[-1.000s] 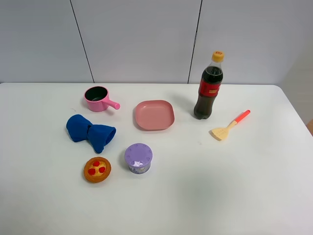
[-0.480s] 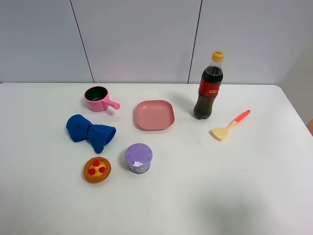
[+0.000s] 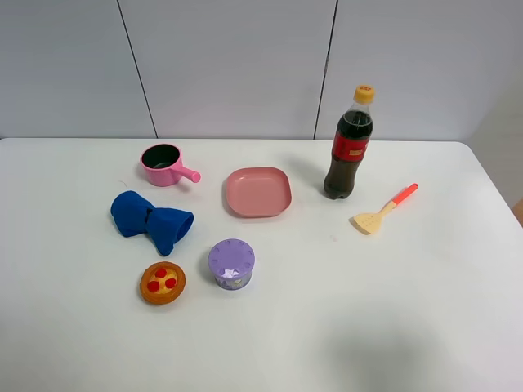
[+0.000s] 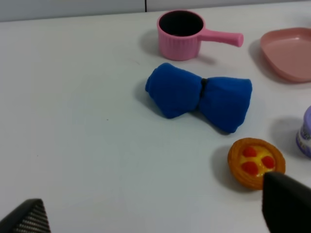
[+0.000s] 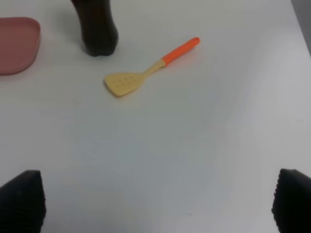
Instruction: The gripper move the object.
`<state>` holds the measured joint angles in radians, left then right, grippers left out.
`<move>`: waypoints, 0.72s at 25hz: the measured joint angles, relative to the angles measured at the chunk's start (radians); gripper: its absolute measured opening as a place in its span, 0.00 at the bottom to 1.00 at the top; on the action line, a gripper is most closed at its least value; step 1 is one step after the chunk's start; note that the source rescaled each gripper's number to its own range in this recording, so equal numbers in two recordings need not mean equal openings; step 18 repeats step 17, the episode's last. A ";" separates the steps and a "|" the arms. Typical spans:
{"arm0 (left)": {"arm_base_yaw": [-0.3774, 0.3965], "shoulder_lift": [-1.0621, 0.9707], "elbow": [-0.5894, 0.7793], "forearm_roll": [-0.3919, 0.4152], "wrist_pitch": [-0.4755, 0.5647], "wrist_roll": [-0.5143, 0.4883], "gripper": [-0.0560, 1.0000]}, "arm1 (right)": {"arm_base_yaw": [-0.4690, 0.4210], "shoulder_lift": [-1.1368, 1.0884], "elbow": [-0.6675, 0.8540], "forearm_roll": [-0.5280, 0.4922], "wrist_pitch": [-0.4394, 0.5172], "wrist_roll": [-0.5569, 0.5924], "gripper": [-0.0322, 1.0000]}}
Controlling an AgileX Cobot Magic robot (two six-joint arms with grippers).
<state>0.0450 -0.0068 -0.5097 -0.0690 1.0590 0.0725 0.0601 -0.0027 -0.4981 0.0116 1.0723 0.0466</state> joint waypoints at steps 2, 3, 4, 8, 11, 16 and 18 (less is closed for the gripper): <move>0.000 0.000 0.000 0.000 0.000 0.000 1.00 | 0.000 0.000 0.000 0.000 -0.005 0.000 0.94; 0.000 0.000 0.000 0.000 0.000 0.000 1.00 | 0.000 0.000 0.000 0.000 -0.006 0.000 0.92; 0.000 0.000 0.000 0.000 0.000 0.000 1.00 | 0.000 0.000 0.000 0.000 -0.007 0.000 0.91; 0.000 0.000 0.000 0.000 0.000 0.000 1.00 | 0.000 0.000 0.000 0.000 -0.007 0.000 0.89; 0.000 0.000 0.000 0.000 0.000 0.000 1.00 | 0.000 0.000 0.000 0.000 -0.007 0.000 0.89; 0.000 0.000 0.000 0.000 0.000 0.000 1.00 | 0.000 0.000 0.000 0.000 -0.007 0.000 0.89; 0.000 0.000 0.000 0.000 0.000 0.000 1.00 | 0.000 0.000 0.000 0.000 -0.007 0.000 0.89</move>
